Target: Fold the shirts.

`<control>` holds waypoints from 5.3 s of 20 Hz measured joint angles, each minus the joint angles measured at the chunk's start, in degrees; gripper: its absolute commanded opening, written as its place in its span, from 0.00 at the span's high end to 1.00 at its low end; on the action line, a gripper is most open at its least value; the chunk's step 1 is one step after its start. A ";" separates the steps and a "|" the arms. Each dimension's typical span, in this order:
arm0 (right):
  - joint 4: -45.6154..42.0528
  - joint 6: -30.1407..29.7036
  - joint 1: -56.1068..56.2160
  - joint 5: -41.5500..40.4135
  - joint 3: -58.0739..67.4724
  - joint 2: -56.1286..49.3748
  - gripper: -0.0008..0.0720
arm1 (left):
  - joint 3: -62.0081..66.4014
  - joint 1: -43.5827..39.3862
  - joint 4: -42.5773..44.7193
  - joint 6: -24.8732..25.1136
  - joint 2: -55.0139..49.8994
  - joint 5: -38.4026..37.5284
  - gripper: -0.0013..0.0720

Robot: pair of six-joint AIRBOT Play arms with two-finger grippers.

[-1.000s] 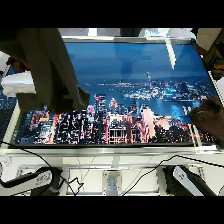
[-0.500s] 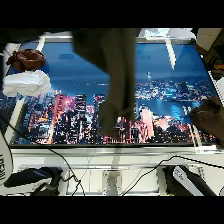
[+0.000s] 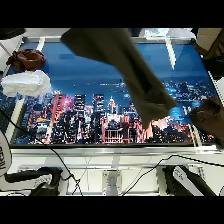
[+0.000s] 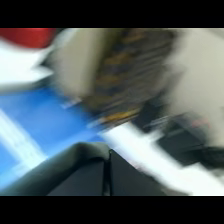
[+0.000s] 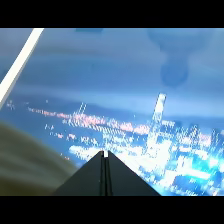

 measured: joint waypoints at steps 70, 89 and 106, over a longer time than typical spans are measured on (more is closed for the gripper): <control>29.59 -1.57 29.03 -35.47 -39.47 -22.93 0.95 | -27.87 14.95 39.93 -12.20 -7.58 -20.70 0.48; 9.29 4.50 14.64 -32.02 -39.43 -18.38 0.95 | -56.15 5.09 22.99 -16.20 -10.25 -0.48 0.50; 9.60 1.92 14.25 -27.36 -24.52 -16.98 0.96 | -30.29 5.01 -2.93 1.79 -9.51 -7.32 0.96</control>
